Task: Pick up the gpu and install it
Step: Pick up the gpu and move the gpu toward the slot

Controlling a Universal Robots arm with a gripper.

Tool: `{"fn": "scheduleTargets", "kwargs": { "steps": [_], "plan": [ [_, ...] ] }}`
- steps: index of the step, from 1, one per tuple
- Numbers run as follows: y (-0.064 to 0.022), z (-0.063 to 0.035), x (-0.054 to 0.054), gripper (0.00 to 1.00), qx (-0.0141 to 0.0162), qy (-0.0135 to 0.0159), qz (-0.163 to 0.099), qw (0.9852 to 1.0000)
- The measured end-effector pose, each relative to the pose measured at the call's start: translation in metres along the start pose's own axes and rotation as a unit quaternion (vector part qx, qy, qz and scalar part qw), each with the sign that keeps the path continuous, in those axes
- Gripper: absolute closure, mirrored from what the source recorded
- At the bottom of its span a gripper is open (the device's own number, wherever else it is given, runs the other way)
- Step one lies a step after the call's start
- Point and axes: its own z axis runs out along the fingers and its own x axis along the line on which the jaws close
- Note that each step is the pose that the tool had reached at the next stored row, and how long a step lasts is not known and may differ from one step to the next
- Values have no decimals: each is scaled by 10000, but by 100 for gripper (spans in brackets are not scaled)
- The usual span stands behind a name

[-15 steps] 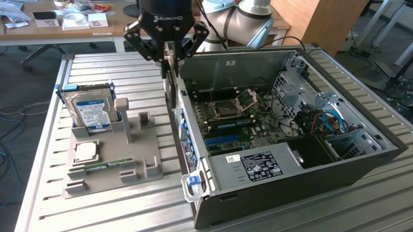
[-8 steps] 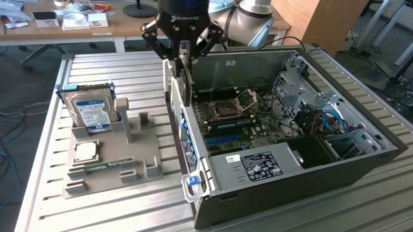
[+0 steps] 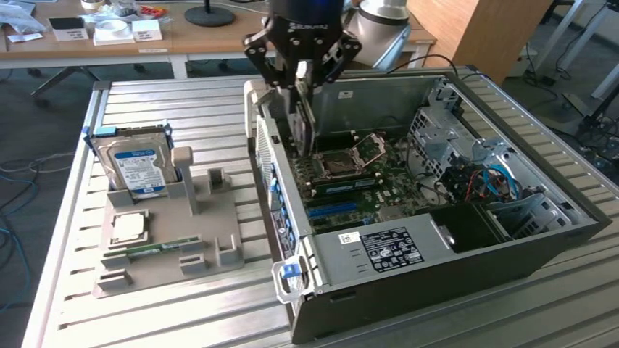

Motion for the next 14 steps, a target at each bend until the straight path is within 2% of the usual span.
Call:
{"fn": "scheduleTargets", "kwargs": {
  "steps": [14],
  "plan": [
    [27, 18, -636, 73, -10, 0, 0, 10000]
  ]
}}
